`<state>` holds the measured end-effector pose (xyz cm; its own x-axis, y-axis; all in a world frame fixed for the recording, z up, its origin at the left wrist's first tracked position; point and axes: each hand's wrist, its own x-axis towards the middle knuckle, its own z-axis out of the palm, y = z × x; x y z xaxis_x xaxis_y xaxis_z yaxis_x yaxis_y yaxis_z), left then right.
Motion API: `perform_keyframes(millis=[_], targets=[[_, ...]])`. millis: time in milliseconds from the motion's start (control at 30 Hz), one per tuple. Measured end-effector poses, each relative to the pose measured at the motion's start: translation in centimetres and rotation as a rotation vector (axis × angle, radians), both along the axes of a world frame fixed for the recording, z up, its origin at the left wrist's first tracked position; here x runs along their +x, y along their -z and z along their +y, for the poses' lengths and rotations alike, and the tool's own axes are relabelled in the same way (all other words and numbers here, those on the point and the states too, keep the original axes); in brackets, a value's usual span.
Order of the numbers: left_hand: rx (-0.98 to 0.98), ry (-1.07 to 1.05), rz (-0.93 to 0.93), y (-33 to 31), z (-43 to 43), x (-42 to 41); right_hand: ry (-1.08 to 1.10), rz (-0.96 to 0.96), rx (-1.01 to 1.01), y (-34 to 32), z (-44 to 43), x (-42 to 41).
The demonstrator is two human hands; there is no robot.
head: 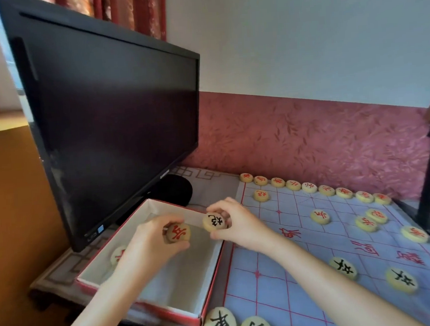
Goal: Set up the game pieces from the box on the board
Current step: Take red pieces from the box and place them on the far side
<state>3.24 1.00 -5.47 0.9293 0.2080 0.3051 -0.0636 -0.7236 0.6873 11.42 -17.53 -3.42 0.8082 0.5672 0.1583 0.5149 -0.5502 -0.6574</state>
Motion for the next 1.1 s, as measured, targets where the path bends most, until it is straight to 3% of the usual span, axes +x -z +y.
perform_keyframes(millis=[300, 500, 733, 1100], targets=[[-0.111, 0.254, 0.011, -2.0, -8.5, 7.3, 0.256, 0.004, 0.031, -1.2, -9.9, 2.2], [-0.070, 0.375, 0.019, -1.3, -15.5, 12.8, 0.387, 0.028, 0.033, -0.5, -15.8, 3.5], [0.058, 0.348, 0.095, 0.2, -19.5, 17.8, 0.430, 0.064, 0.083, 0.9, -19.6, 4.0], [0.143, 0.327, 0.117, 2.1, -19.7, 18.9, 0.400, 0.064, 0.112, 1.9, -20.3, 3.9]])
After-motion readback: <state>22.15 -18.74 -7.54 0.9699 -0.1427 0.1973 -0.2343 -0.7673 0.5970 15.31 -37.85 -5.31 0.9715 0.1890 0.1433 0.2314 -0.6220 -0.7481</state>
